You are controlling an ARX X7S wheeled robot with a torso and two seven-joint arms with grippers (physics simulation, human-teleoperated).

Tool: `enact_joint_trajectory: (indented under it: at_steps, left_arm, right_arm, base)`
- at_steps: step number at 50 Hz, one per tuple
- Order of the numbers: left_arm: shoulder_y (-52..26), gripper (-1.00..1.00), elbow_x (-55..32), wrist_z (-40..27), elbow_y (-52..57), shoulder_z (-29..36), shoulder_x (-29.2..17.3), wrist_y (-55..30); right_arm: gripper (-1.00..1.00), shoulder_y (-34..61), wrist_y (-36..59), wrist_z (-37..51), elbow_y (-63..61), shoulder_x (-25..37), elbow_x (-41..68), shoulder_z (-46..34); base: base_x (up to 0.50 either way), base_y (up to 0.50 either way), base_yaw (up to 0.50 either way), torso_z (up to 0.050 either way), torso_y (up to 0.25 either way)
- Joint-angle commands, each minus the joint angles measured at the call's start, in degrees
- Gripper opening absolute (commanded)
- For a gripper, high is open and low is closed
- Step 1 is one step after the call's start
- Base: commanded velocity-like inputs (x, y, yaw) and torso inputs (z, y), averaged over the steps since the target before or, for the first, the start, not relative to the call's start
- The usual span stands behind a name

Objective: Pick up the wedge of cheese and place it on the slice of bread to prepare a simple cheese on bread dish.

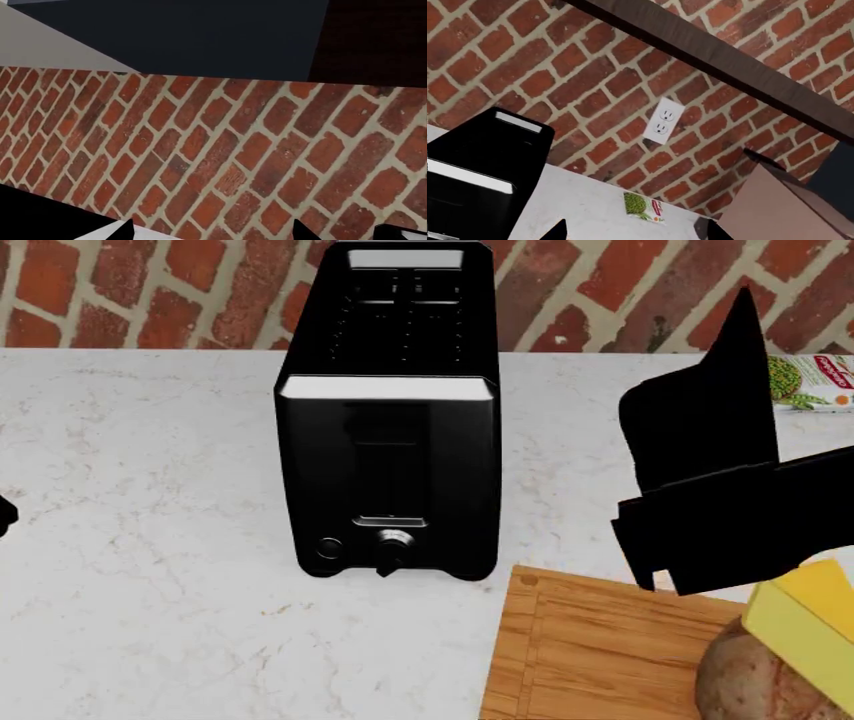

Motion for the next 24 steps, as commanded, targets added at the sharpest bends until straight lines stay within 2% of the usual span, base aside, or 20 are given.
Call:
enact_joint_trajectory:
  at_steps: [1, 24]
  left_arm:
    - [0.1, 1.00, -0.2, -0.1, -0.1, 0.1, -0.2, 0.2]
    - [0.1, 1.00, -0.4, -0.3, -0.2, 0.4, -0.5, 0.2]
  right_arm:
    - [1.00, 8.2, -1.6, 0.8, -2.8, -1.8, 0.8, -4.0]
    - [1.00, 8.2, -7.3, 0.8, -8.3, -1.4, 0.6, -5.9]
  base:
    - [0.00, 0.00, 0.00, 0.000, 0.000]
    - [0.00, 0.00, 0.00, 0.000, 0.000]
